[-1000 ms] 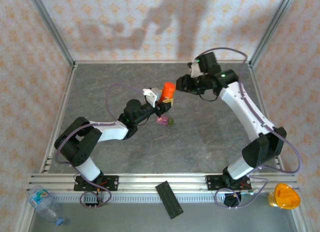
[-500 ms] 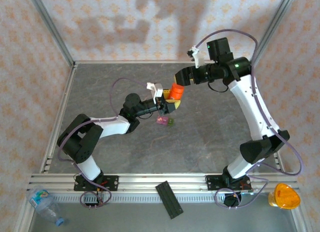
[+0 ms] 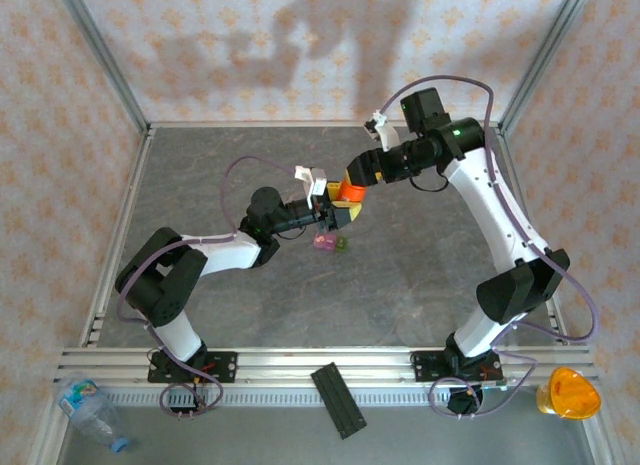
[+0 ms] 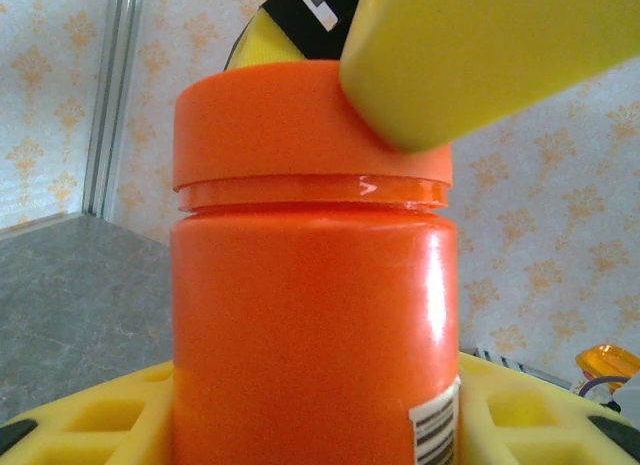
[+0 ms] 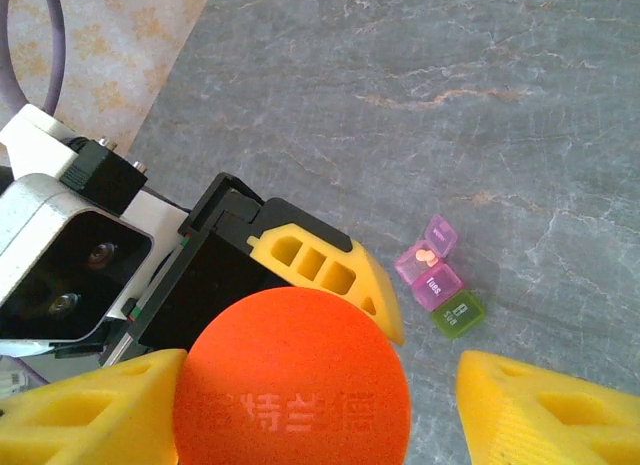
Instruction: Sort the pills into containers
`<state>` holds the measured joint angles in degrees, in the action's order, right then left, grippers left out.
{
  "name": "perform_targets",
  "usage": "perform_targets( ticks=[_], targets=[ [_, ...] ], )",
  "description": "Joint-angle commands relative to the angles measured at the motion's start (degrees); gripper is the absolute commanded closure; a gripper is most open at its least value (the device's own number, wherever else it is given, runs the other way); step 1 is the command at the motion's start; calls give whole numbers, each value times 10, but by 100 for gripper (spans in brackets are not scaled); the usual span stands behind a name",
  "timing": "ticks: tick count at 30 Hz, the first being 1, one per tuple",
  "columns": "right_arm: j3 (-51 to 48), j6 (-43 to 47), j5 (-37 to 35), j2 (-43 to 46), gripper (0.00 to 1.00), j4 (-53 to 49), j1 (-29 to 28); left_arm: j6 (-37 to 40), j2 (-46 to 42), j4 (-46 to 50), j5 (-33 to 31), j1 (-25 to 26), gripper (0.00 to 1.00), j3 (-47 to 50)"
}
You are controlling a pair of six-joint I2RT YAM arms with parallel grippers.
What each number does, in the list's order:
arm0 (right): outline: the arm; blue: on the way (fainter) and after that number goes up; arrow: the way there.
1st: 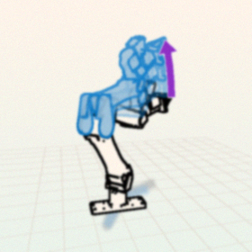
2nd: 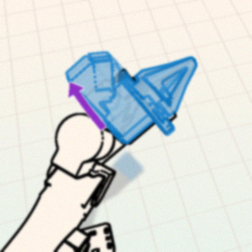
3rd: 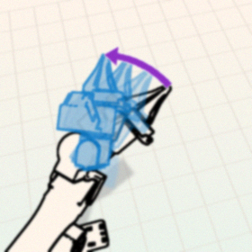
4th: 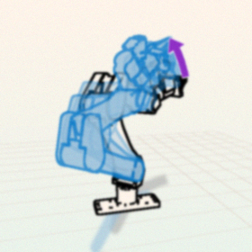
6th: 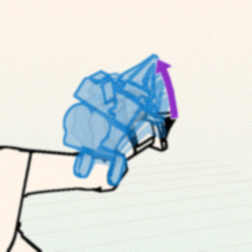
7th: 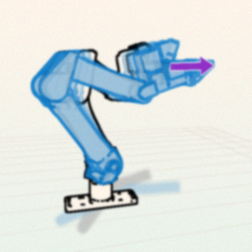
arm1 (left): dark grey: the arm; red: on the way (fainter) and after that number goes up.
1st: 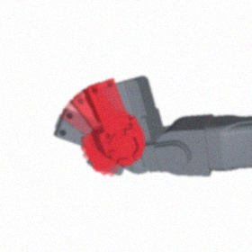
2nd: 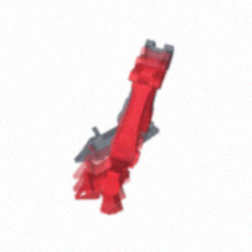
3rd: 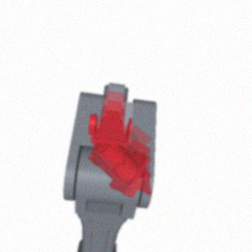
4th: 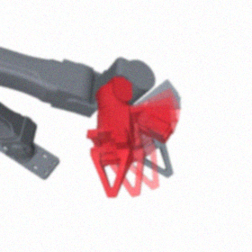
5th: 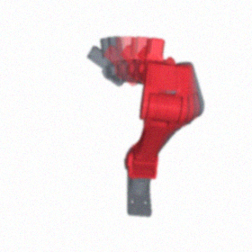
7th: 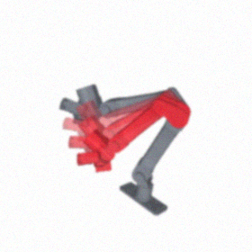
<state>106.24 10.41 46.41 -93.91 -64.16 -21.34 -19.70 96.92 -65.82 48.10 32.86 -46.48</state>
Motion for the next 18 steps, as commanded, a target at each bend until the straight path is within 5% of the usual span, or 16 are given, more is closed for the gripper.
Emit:
perform_targets(
  ticks=[1,9,13,18],
  targets=[
    [-11,9,7,12,34,-4,-3,-6,6,-38,17,-3,100,-23],
    [-21,6,24,10,66,3,-4,-7,9,-37,16,-3,100,-26],
    [-41,-21,14,16,70,19,-9,-2,7,-34,2,-3,100,-26],
    [-93,-141,-89,30,74,69,-29,38,-5,-13,-54,-3,100,-13]
  ],
)
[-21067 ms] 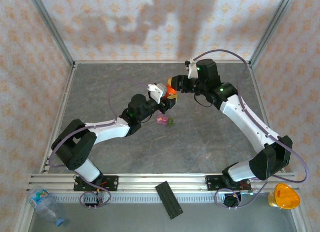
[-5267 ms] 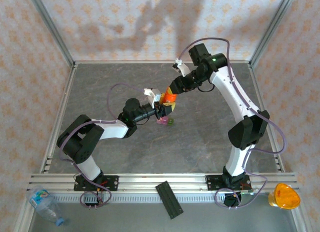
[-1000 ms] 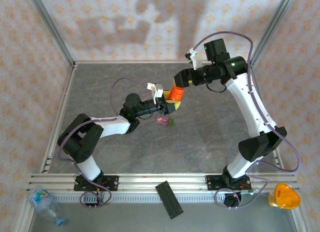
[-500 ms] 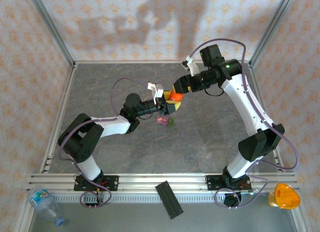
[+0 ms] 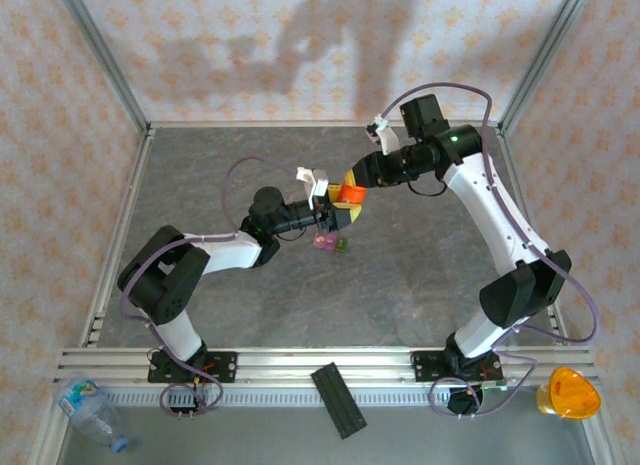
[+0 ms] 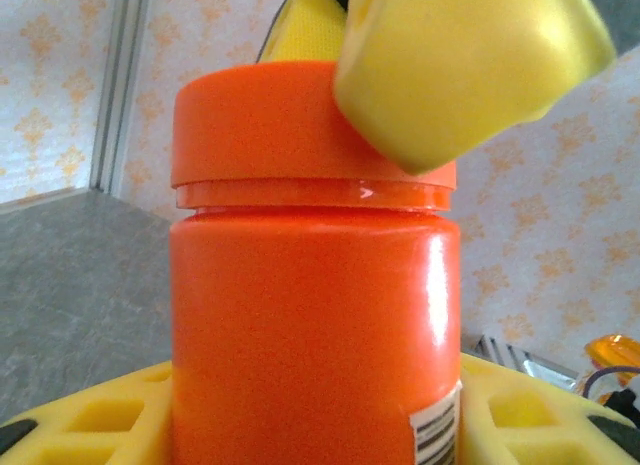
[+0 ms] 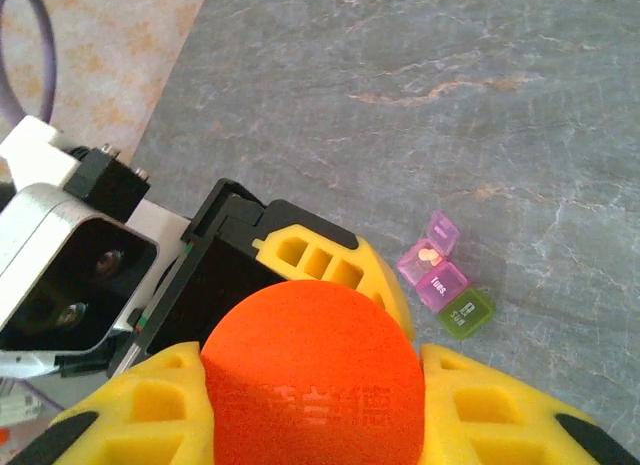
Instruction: Sort the pills into containers
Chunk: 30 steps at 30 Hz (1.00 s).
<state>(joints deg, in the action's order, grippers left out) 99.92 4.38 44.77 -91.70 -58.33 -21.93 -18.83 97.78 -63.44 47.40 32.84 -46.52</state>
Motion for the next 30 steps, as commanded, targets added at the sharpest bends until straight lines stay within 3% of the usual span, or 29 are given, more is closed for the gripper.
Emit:
perform_targets(
  ticks=[1,7,15,21,23,25,27,30],
  targets=[
    [-42,-111,-101,10,75,21,-27,37,-16,-33,-55,-3,100,-10],
    [-122,-243,-189,34,77,118,-71,78,-32,-20,-111,-2,100,9],
    [-186,-392,-267,37,77,231,-115,189,-67,30,-226,16,100,32],
    [-180,-434,-294,41,76,263,-128,195,-60,27,-249,21,100,34],
    [-155,-418,-302,45,70,241,-122,190,-56,22,-250,21,100,34],
    [-137,-401,-299,57,56,229,-106,184,-54,21,-242,19,100,33],
    [-128,-372,-279,83,36,234,-82,168,-51,16,-212,14,100,29],
    [-103,-291,-232,114,25,220,-43,130,-44,-2,-148,3,100,20]
  ],
)
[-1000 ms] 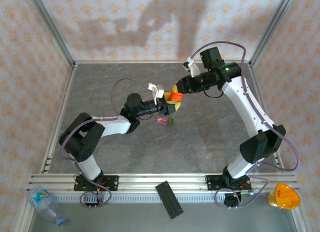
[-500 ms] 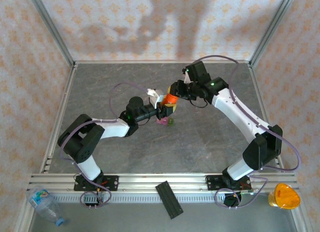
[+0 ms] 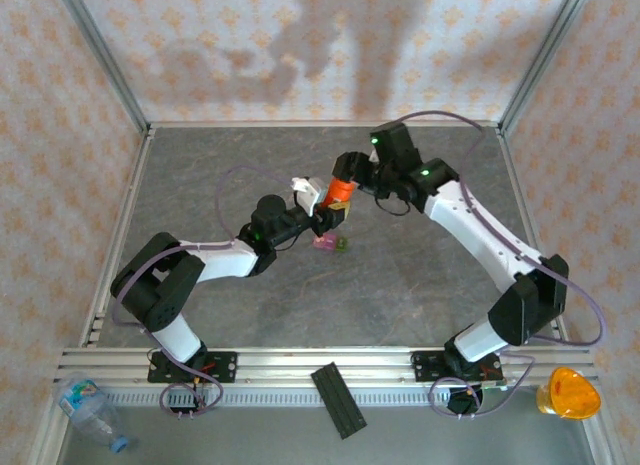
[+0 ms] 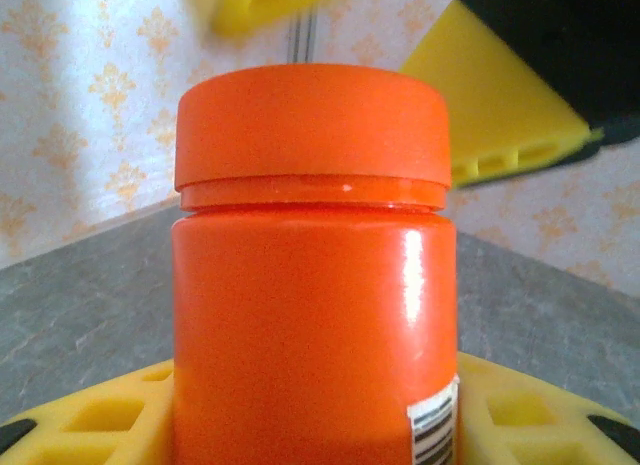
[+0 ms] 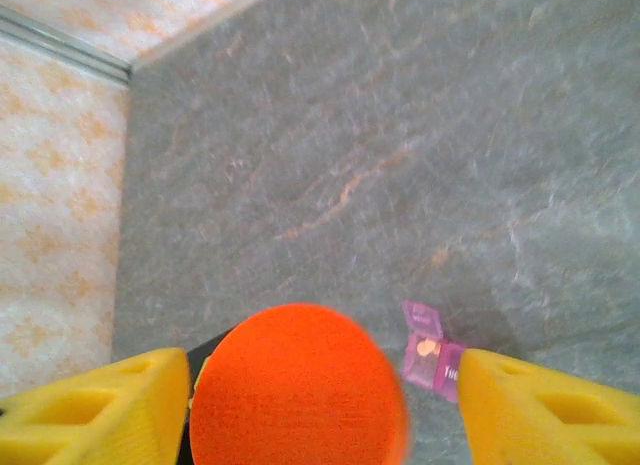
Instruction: Sort the pills into containers
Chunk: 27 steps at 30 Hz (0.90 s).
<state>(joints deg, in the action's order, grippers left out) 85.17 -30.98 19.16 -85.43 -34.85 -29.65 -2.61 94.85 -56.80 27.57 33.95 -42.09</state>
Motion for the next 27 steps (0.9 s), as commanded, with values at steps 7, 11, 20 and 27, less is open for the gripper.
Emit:
perform_targets(
  ticks=[7,11,20,27],
  targets=[
    [197,364,206,-15,18,-231,85,-135,19,-112,186,-18,100,-66],
    [256,422,258,-66,18,-295,84,-153,29,-112,208,-18,100,-78],
    [288,449,301,-109,23,-345,83,-157,28,-111,215,-19,100,-77],
    [250,449,302,-99,41,-335,83,-154,29,-110,215,-18,100,-78]
  ],
)
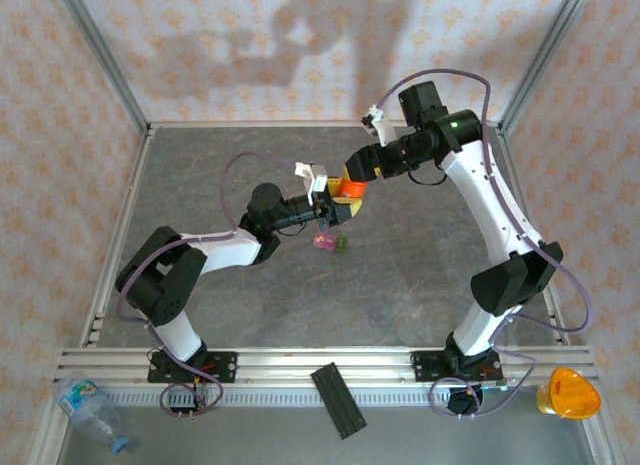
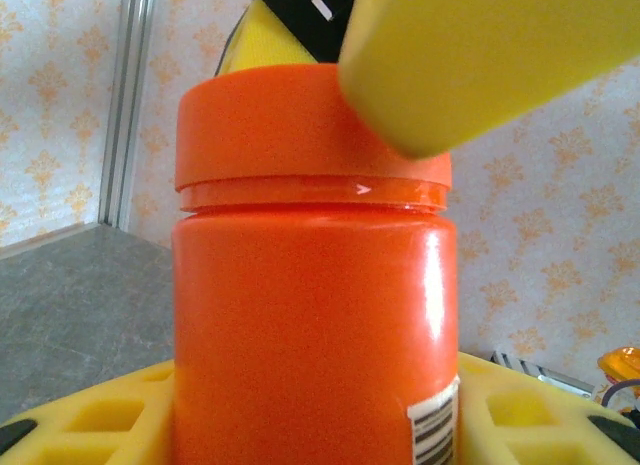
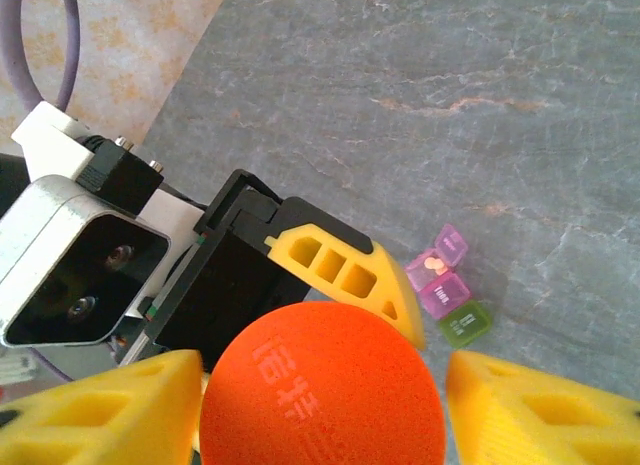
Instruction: Sort the pills into containers
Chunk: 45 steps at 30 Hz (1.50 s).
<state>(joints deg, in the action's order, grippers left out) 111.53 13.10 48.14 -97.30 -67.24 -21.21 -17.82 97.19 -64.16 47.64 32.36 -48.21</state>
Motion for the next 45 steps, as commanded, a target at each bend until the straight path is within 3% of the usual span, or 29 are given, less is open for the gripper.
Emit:
perform_targets(
  ticks=[1,9,14,22,28,32,34,35,37,39,41,45],
  targets=[
    [-16,9,12,21,45,-11,-1,-2,6,-35,14,-3,100,-16],
    [-49,-14,5,32,74,6,-1,-3,6,-34,12,-3,100,-20],
    [-112,-132,-57,54,87,82,-24,11,1,-28,-12,-3,100,-15],
    [-215,-341,-227,93,87,204,-85,62,-19,9,-76,-2,100,3],
    [-274,-451,-258,122,87,301,-103,77,-22,13,-108,-2,100,15],
    [-282,-471,-266,131,86,321,-104,79,-20,12,-112,-2,100,16],
    [-267,-459,-279,133,82,307,-103,79,-20,13,-111,-2,100,17],
    [-260,-447,-283,138,73,303,-100,79,-21,13,-110,-2,100,16],
    [-244,-425,-281,152,44,299,-85,80,-22,13,-106,-3,100,17],
    [-229,-389,-265,169,28,304,-64,79,-22,15,-96,-2,100,14],
    [-195,-323,-202,170,22,285,-33,74,-21,14,-79,-3,100,10],
    [-56,-137,-100,108,19,108,-1,53,-13,2,-38,-3,100,-1]
  ],
)
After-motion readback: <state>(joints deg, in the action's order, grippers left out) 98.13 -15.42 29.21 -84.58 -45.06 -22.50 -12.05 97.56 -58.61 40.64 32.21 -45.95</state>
